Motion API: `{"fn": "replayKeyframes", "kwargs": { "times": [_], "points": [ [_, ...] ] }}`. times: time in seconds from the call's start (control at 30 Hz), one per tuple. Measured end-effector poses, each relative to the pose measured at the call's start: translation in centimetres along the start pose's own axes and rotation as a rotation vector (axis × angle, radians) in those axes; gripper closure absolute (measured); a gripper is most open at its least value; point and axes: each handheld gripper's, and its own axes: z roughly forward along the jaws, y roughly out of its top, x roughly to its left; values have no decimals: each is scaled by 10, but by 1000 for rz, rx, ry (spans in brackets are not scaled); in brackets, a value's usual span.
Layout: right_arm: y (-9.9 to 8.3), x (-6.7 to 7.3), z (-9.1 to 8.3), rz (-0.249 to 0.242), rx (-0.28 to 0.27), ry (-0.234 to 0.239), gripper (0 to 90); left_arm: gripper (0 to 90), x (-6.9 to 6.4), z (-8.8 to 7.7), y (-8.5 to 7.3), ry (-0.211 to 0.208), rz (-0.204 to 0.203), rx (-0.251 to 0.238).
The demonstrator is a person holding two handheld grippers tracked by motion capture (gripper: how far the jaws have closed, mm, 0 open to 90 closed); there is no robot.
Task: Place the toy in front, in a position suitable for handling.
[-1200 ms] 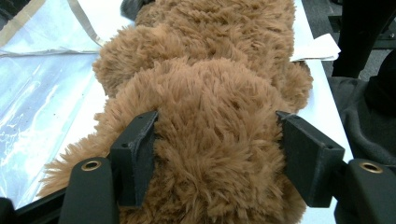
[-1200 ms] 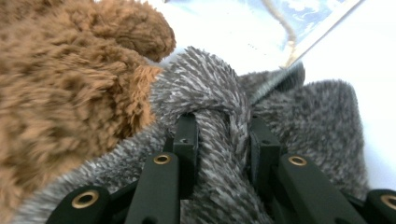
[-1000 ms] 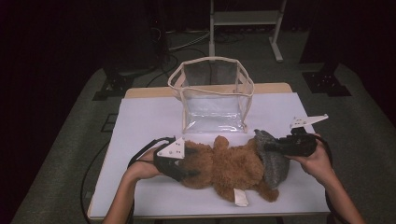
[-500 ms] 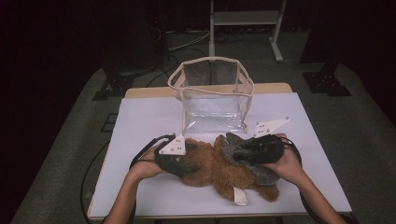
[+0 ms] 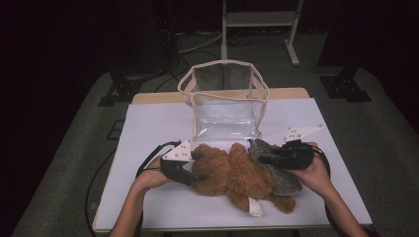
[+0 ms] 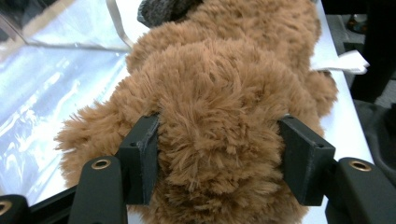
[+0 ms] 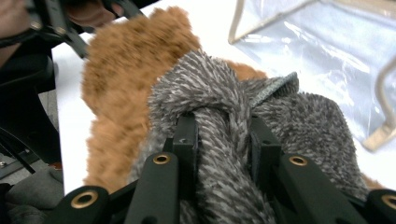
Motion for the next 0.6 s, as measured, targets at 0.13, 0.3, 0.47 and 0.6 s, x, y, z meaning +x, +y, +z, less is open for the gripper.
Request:
{"fn": "replayKeyframes", "kwargs": {
  "times": [0.13,0.3,0.47,0.6],
  "points": [
    [12,17,1,-42,-28,31,688,373,-5,9,7,22,16,-5],
    [26,48,21,-134,4,63,683,369,-7,16,9,25,23,-7],
    [20,47,33,-156,46,10,682,309,-4,10,6,25,19,-7],
    [15,29,24,-106,17,-32,681,181,-3,10,0,44,24,38]
  ]
}}
